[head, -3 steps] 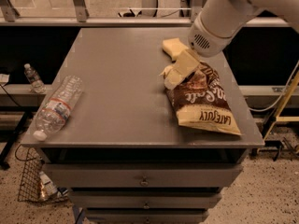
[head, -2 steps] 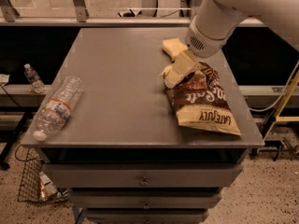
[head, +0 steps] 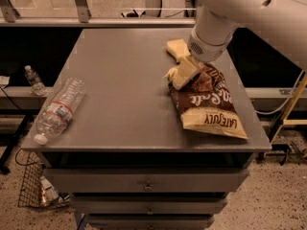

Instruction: Move brown chip bag near water bottle

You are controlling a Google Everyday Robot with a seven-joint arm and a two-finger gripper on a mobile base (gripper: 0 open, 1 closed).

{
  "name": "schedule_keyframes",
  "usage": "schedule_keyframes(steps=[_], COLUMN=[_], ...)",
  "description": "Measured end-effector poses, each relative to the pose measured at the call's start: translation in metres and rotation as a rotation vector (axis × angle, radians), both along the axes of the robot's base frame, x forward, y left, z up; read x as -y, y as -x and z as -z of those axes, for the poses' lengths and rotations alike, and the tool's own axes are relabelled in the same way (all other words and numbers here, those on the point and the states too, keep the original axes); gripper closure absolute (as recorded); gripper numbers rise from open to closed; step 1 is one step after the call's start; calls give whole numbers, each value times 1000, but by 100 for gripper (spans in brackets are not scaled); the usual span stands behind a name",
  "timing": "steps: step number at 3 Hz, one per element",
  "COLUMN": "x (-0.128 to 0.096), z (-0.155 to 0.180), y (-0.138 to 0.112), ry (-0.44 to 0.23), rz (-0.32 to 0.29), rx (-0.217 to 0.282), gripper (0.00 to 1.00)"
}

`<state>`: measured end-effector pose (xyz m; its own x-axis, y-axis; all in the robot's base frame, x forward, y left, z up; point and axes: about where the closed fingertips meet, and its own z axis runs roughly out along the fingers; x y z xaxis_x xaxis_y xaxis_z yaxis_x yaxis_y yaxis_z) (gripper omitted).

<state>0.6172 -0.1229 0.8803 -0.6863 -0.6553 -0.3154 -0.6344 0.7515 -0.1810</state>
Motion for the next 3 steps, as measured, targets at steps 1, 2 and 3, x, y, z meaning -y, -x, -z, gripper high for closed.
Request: schedule_keyframes(steps=[1, 2, 3], x=[1, -9, -34], z=[7, -4, -21], y=[-2, 1, 7], ry=[-3, -42, -112], rz=[6, -52, -183], rx=[-6, 27, 80], gripper=[41, 65, 87])
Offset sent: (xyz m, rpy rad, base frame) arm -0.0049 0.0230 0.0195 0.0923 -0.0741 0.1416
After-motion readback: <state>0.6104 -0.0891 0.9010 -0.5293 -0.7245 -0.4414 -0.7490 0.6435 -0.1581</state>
